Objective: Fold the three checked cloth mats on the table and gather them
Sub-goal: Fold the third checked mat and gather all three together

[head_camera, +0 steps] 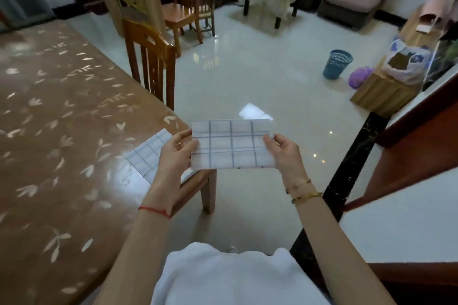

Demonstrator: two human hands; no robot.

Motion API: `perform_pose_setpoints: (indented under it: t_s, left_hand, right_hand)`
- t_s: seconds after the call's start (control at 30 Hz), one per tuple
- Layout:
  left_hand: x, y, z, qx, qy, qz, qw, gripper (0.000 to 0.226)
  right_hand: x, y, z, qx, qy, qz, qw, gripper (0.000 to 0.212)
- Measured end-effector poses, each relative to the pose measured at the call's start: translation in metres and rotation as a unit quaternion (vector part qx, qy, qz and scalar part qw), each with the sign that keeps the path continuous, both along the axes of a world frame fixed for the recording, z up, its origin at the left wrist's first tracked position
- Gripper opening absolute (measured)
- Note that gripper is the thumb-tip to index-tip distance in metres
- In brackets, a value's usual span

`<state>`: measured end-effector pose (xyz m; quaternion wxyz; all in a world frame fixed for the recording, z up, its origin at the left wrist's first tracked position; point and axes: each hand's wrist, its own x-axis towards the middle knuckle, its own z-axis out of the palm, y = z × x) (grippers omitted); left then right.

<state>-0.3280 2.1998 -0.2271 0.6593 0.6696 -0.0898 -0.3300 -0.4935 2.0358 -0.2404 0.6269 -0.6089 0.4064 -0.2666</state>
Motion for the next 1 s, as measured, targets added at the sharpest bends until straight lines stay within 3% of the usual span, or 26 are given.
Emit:
perform_pose_setpoints:
  t_s: [0.33, 0.6, 0.87, 1.0]
  left_hand:
    - [0.041, 0.007, -0.026, 0.034, 0.007, 0.171, 0.985, 0.032]
    - [0.095, 0.024, -0.038, 0.067, 0.007, 0.274, 0.959, 0.029]
    - [0.166, 0.042, -0.053, 0.048, 0.02, 0.306, 0.951, 0.053]
    - [0.201, 0.053, -0.069, 0.041, 0.022, 0.299, 0.953, 0.058]
  right_hand:
    - [0.09, -0.039, -0.006, 0.023, 0.046, 0.149, 0.988, 0.007]
    - [0.185, -0.038, -0.015, -0.006, 0.085, 0.252, 0.964, 0.013]
    - [0.287, -0.031, -0.034, -0.041, 0.133, 0.315, 0.939, 0.026]
    - [0.33, -0.023, -0.04, -0.049, 0.146, 0.347, 0.925, 0.021]
